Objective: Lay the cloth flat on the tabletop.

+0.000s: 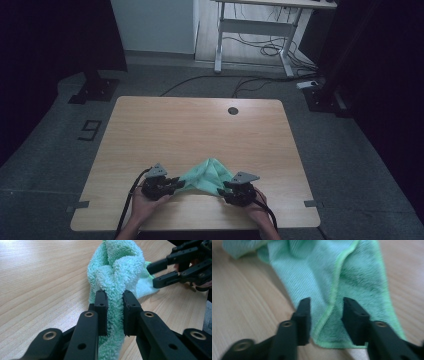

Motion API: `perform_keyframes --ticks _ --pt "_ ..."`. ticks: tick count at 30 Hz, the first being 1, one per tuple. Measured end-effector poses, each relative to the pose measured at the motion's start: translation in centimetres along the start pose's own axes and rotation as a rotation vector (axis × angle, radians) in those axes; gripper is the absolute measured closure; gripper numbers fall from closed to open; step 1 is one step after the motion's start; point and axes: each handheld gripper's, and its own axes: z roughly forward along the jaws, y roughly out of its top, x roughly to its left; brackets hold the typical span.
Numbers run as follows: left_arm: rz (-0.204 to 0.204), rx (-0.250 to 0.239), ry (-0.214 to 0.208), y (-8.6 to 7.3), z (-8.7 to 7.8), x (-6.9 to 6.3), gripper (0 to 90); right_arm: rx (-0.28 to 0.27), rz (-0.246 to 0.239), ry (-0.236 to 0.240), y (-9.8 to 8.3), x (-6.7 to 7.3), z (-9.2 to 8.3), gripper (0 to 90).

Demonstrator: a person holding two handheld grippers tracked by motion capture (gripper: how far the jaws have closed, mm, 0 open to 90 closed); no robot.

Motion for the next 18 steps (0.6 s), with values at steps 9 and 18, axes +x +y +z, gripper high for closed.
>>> perform_keyframes --ticks 9,18 --pt "-0.005 -0.018 -0.014 0.1 -0.4 0.1 76.5 -0.056 0.04 0.012 0.7 -1.2 -2.1 88.4" --pt "0.012 -0.039 -0.031 0.4 -0.6 -0.5 76.1 -0.147 0.032 -0.018 1.7 -1.4 -4.7 88.7"
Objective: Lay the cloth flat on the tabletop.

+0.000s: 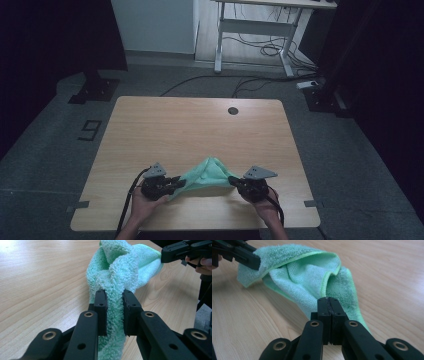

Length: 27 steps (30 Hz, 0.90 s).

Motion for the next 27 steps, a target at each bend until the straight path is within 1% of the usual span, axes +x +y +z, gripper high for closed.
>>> perform_keyframes --ticks 5,6,7,9,11,12,15,18,19,20,21,22,24,25,27 --pt "0.005 0.005 -0.004 -0.1 0.2 -0.1 73.3 -0.019 -0.002 -0.01 0.1 -0.1 -0.3 88.9" --pt "0.007 0.006 0.005 -0.1 0.3 -0.1 72.0 -0.021 -0.001 -0.011 0.1 -0.1 -0.3 89.0" --pt "0.009 0.007 0.015 -0.1 0.3 -0.1 68.1 -0.024 0.001 -0.014 0.1 -0.2 -0.3 89.0" --pt "0.005 0.012 0.014 0.0 0.4 -0.2 56.4 -0.03 0.001 -0.019 0.1 -0.2 -0.3 89.0" --pt "0.011 0.012 0.022 0.0 0.4 -0.3 46.0 -0.035 0.005 -0.023 0.2 -0.2 -0.4 89.0" --pt "0.026 0.001 0.039 0.1 0.4 -0.7 41.5 -0.038 0.007 -0.023 0.2 -0.3 -0.5 89.0" --pt "0.049 -0.018 0.048 0.3 0.3 -1.4 35.1 -0.046 0.013 -0.025 0.3 -0.3 -0.7 89.0" --pt "0.074 -0.022 0.044 0.8 0.4 -2.2 33.4 -0.042 0.011 -0.024 0.3 -0.2 -0.5 89.0" --pt "0.089 -0.019 0.055 0.9 0.6 -2.5 33.3 -0.04 0.009 -0.024 0.3 -0.1 -0.4 89.0" --pt "0.096 -0.015 0.064 1.0 0.8 -2.7 33.3 -0.036 0.007 -0.022 0.3 -0.1 -0.3 89.0" --pt "0.096 -0.015 0.064 1.0 0.8 -2.7 33.4 -0.036 0.007 -0.022 0.3 -0.1 -0.3 89.0" --pt "0.106 -0.005 0.073 1.0 1.2 -2.9 33.8 -0.029 0.003 -0.02 0.2 0.0 0.0 88.9" --pt "0.106 0.014 0.093 0.9 1.8 -2.8 35.7 -0.025 0.002 -0.021 0.2 0.2 0.2 88.8" --pt "0.106 0.014 0.093 0.9 1.8 -2.8 37.6 -0.024 0.001 -0.02 0.1 0.2 0.3 88.8" --pt "0.099 0.03 0.111 0.6 2.4 -2.6 43.9 -0.022 0.0 -0.019 0.1 0.2 0.4 88.8"
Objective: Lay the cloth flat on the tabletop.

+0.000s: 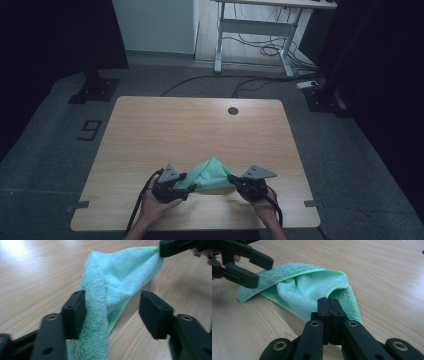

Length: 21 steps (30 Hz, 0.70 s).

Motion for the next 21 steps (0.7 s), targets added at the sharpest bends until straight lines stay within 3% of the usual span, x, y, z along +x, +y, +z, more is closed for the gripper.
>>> perform_keyframes --ticks 3,6,8,12,14,17,20,21 --pt "0.008 0.025 0.024 -0.2 0.3 0.2 57.8 0.004 0.003 -0.004 -0.1 -0.1 0.1 88.7" --pt "0.008 0.051 0.044 -0.4 0.4 0.4 65.3 0.009 0.014 -0.006 -0.3 -0.4 0.3 88.6" --pt "-0.001 0.057 0.046 -0.7 0.6 0.5 64.3 0.014 0.027 -0.004 -0.5 -0.6 0.4 88.6" --pt "0.005 0.064 0.016 -0.8 0.5 0.1 44.5 0.023 0.035 -0.008 -0.8 -1.0 0.6 88.6" --pt "0.023 0.069 0.017 -0.8 0.6 -0.3 41.6 0.025 0.039 -0.009 -0.9 -1.1 0.7 88.5" --pt "0.039 0.075 0.044 -0.9 0.7 -0.4 48.4 0.026 0.042 -0.012 -0.9 -1.2 0.7 88.5" --pt "0.029 0.089 0.068 -1.1 1.0 -0.3 53.6 0.026 0.042 -0.012 -1.0 -1.2 0.7 88.5" --pt "0.022 0.099 0.075 -1.3 1.2 -0.1 59.8 0.026 0.043 -0.013 -1.0 -1.3 0.7 88.4"
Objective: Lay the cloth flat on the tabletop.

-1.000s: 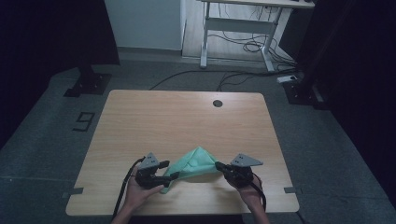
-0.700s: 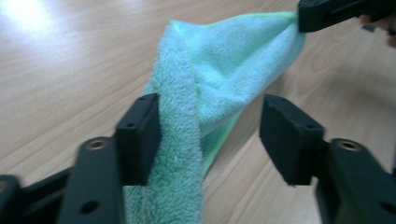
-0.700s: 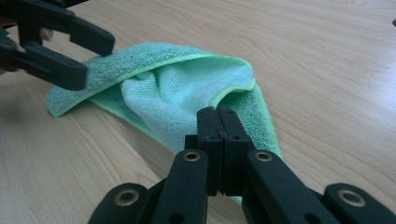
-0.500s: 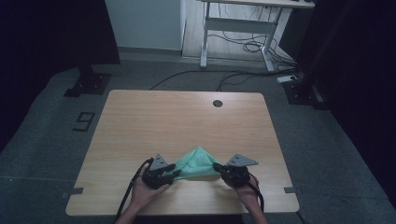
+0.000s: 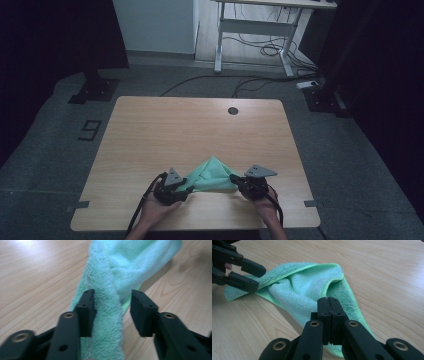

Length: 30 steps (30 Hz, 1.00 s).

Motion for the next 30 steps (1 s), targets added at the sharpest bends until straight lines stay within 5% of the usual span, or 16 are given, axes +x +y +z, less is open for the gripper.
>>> perform_keyframes --ticks 7,15,22,27,30 --pt "-0.012 0.011 0.006 -0.2 0.1 0.5 73.9 0.0 0.007 -0.006 -0.2 -0.2 0.1 88.2" --pt "-0.008 0.019 0.001 -0.4 0.3 0.6 78.3 0.012 0.016 0.006 -0.3 -0.3 0.2 82.0" --pt "-0.022 0.02 -0.009 -0.5 0.4 0.9 78.9 0.038 0.005 0.04 -0.6 0.5 0.7 48.4" --pt "-0.029 0.017 -0.01 -0.5 0.3 1.1 79.4 0.134 0.011 0.036 -1.6 0.7 2.1 47.4" --pt "-0.031 0.018 -0.013 -0.5 0.3 1.1 79.1 0.175 -0.002 0.033 -2.0 0.8 2.7 60.4"
